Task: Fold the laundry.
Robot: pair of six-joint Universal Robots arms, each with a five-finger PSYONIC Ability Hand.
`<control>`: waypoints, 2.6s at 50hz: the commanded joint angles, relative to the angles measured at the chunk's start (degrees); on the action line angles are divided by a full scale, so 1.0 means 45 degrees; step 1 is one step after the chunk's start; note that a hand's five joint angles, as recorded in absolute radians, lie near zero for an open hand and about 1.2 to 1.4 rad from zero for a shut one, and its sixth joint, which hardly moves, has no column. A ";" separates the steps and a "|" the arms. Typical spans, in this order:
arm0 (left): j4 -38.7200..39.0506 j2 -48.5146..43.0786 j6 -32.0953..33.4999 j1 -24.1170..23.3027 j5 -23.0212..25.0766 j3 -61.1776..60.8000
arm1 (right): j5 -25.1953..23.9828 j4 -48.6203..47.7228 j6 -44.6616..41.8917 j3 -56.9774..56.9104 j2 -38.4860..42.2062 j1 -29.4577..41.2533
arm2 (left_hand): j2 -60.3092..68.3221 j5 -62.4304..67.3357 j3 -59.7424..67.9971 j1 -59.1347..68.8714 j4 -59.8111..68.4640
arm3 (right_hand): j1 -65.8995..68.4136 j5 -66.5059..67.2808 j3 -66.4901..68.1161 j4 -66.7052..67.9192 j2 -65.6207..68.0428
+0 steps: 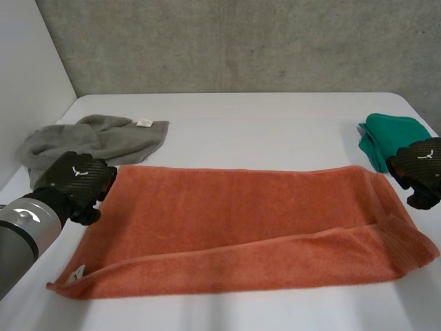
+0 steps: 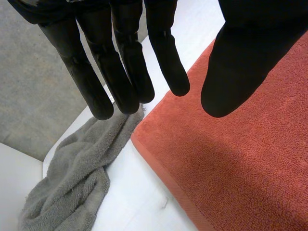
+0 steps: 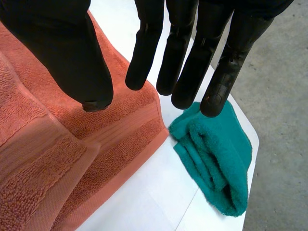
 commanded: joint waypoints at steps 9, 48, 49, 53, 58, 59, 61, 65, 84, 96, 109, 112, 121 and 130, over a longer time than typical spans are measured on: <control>-0.0747 0.0266 -0.0118 -0.0174 -0.0015 -0.0473 | 0.0103 0.0332 -0.0566 0.0212 0.0486 0.0037 | -0.5874 -0.5915 -0.5973 -0.5918 -0.5910 | -0.6069 -0.7879 -0.7591 -0.7673 -0.7820; -0.0747 0.0324 0.0038 -0.0135 -0.0015 -0.0609 | 0.0161 0.0332 -0.0625 0.0290 0.0545 0.0095 | -0.5800 -0.5840 -0.5898 -0.5843 -0.5835 | -0.5882 -0.7692 -0.7404 -0.7486 -0.7633; -0.0786 0.0305 0.0057 -0.0135 -0.0034 -0.0667 | 0.0201 0.0390 -0.0644 0.0329 0.0584 0.0095 | -0.5763 -0.5803 -0.5861 -0.5806 -0.5798 | -0.5845 -0.7655 -0.7367 -0.7449 -0.7596; -0.1098 0.0188 0.0116 -0.0057 -0.0015 -0.0961 | 0.0240 0.0585 -0.1014 0.0563 0.0935 0.0134 | -0.5800 -0.5840 -0.5898 -0.5843 -0.5835 | -0.5845 -0.7654 -0.7367 -0.7448 -0.7596; -0.1177 -0.0241 0.0116 0.0119 -0.0034 -0.1058 | 0.0125 0.0567 -0.1893 0.0583 0.1949 0.0017 | -0.4791 -0.4831 -0.4889 -0.4834 -0.4826 | -0.5065 -0.6874 -0.6587 -0.6668 -0.6816; -0.1177 -0.0455 0.0116 0.0235 -0.0053 -0.1097 | 0.0065 0.0489 -0.1895 0.0583 0.2048 0.0017 | -0.4790 -0.4831 -0.4889 -0.4834 -0.4826 | -0.5023 -0.6832 -0.6545 -0.6626 -0.6774; -0.1157 -0.0651 0.0116 0.0353 -0.0034 -0.1117 | 0.0006 0.0294 -0.1895 0.0564 0.2282 0.0037 | -0.4790 -0.4831 -0.4889 -0.4834 -0.4826 | -0.4911 -0.6721 -0.6433 -0.6515 -0.6662; -0.1157 -0.1217 0.0096 0.0510 -0.0015 -0.1117 | -0.0092 -0.0545 -0.1895 0.0622 0.3005 0.0037 | -0.4753 -0.4794 -0.4852 -0.4797 -0.4789 | -0.4911 -0.6720 -0.6432 -0.6514 -0.6661; -0.0357 -0.2332 0.0096 0.0549 -0.0131 -0.0941 | -0.0248 -0.1934 -0.1855 0.1227 0.3494 0.0037 | 0.6269 0.6229 0.6171 0.6226 0.6234 | 0.7561 0.5752 0.6039 0.5958 0.5810; -0.0298 0.0011 0.0096 0.0529 0.0005 -0.0922 | -0.0520 -0.1797 -0.0801 0.1793 0.0235 -0.0256 | 0.6269 0.6229 0.6171 0.6226 0.6234 | 0.7561 0.5752 0.6039 0.5958 0.5810; -0.0337 -0.1059 0.0038 0.0588 0.0025 -0.1312 | -0.1439 -0.1797 -0.0742 0.2224 0.0231 -0.0217 | -0.2734 -0.2775 -0.2833 -0.2778 -0.2770 | 0.7561 0.5752 0.6039 0.5958 0.5810; -0.0376 -0.1355 0.0018 0.0568 -0.0053 -0.1351 | -0.1440 -0.1816 -0.0781 0.2224 0.0485 -0.0179 | -0.2697 -0.2738 -0.2796 -0.2741 -0.2733 | 0.7561 0.5752 0.6039 0.5958 0.5810; -0.0357 -0.1453 -0.0021 0.0704 -0.0151 -0.1722 | -0.1440 -0.1875 -0.0860 0.2282 0.0487 -0.0198 | -0.2697 -0.2738 -0.2796 -0.2741 -0.2733 | 0.7561 0.5752 0.6039 0.5958 0.5810; -0.0395 -0.2195 -0.0021 0.0783 -0.0171 -0.1781 | -0.1615 -0.1934 -0.0723 0.2399 0.0369 -0.0276 | -0.1502 -0.1542 -0.1601 -0.1546 -0.1538 | 0.7561 0.5752 0.6039 0.5958 0.5810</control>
